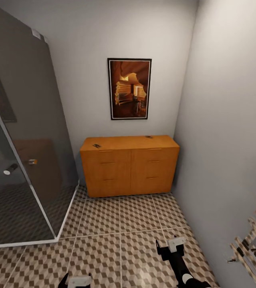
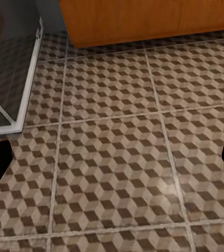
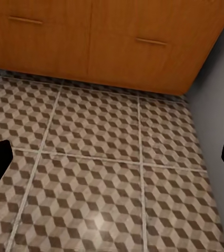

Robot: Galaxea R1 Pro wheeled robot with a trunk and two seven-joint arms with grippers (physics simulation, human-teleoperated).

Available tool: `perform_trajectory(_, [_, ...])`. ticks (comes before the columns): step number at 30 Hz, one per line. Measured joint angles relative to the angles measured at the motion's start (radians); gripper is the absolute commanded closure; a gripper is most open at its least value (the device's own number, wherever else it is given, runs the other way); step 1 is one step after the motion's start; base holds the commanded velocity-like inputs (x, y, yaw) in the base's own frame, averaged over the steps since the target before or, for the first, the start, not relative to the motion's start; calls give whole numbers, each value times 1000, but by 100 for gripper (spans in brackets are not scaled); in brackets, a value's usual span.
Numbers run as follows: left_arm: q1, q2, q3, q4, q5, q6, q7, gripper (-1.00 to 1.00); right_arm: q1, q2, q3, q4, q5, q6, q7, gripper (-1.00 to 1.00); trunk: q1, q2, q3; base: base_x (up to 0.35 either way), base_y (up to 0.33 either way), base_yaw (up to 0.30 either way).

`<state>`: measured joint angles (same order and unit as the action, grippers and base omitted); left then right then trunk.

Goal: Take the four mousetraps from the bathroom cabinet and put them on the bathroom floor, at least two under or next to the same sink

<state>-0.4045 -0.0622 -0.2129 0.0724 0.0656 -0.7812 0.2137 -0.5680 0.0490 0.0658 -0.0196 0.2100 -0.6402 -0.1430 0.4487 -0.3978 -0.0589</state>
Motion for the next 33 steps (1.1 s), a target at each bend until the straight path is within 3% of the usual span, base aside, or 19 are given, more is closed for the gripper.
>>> perform_trajectory(22, [0,0,0,0,0,0,0,-100,0,0,0,0,0,0,0,-100,0,0,0,328,-50,0])
perform_trajectory(33, [0,0,-1,0,0,0,0,-100,0,0,0,0,0,-1,1,-100,1,0,0,67,0,0])
